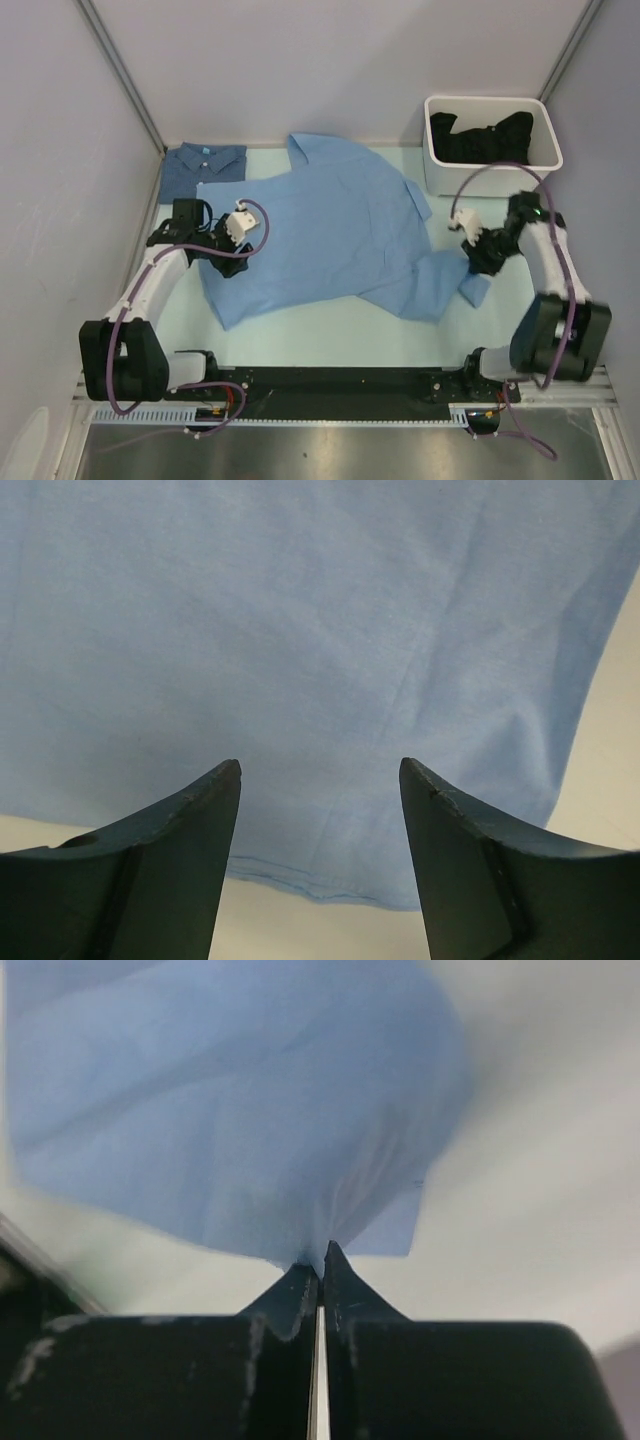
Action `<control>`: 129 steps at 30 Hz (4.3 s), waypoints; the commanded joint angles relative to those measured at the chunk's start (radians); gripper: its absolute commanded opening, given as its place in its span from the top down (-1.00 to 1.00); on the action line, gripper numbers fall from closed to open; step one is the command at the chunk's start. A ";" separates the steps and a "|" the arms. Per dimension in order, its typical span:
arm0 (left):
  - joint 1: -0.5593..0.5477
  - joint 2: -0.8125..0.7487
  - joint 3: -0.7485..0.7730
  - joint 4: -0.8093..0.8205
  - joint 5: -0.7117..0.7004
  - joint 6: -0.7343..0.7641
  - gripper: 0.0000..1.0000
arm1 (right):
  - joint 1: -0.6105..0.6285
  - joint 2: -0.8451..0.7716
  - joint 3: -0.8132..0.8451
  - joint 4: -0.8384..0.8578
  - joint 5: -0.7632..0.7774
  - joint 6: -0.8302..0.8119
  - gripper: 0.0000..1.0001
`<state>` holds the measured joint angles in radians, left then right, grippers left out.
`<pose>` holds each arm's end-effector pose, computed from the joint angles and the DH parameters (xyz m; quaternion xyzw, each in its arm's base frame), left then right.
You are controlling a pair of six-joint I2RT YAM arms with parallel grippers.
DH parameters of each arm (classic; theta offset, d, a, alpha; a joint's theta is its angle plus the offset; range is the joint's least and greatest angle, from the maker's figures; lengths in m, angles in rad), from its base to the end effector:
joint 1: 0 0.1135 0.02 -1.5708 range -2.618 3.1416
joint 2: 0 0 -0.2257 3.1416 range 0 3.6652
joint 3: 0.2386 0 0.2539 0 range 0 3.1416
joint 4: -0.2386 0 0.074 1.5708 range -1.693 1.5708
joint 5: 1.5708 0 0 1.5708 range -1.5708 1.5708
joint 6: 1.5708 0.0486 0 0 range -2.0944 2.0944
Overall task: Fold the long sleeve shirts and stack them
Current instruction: Flatten the shirt out
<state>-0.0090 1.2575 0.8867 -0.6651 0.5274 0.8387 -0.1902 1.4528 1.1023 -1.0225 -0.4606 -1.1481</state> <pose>0.2610 -0.0268 0.1950 0.4457 0.8204 -0.1272 0.3348 0.2681 -0.0296 0.1940 -0.4665 0.8494 0.1185 0.2163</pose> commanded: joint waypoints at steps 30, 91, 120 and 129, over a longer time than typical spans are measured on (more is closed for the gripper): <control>-0.207 -0.182 -0.338 -0.157 -0.277 0.249 -0.32 | 0.383 0.268 0.004 0.317 0.114 0.294 -0.56; 0.115 0.256 0.197 -0.143 -0.040 -0.024 -0.31 | 0.336 0.348 0.446 0.194 -0.158 0.572 -0.12; 0.145 0.629 0.573 0.274 -0.149 -0.319 -0.54 | 0.431 1.104 1.137 0.946 0.138 0.916 -0.80; 0.155 0.899 0.957 0.213 -0.084 -0.172 -0.36 | 0.436 1.126 1.127 0.973 0.165 0.910 -0.76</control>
<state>0.1368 2.1128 1.7210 -0.4362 0.3985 0.5755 0.2428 2.5973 2.2341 -0.1268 -0.3260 -0.2184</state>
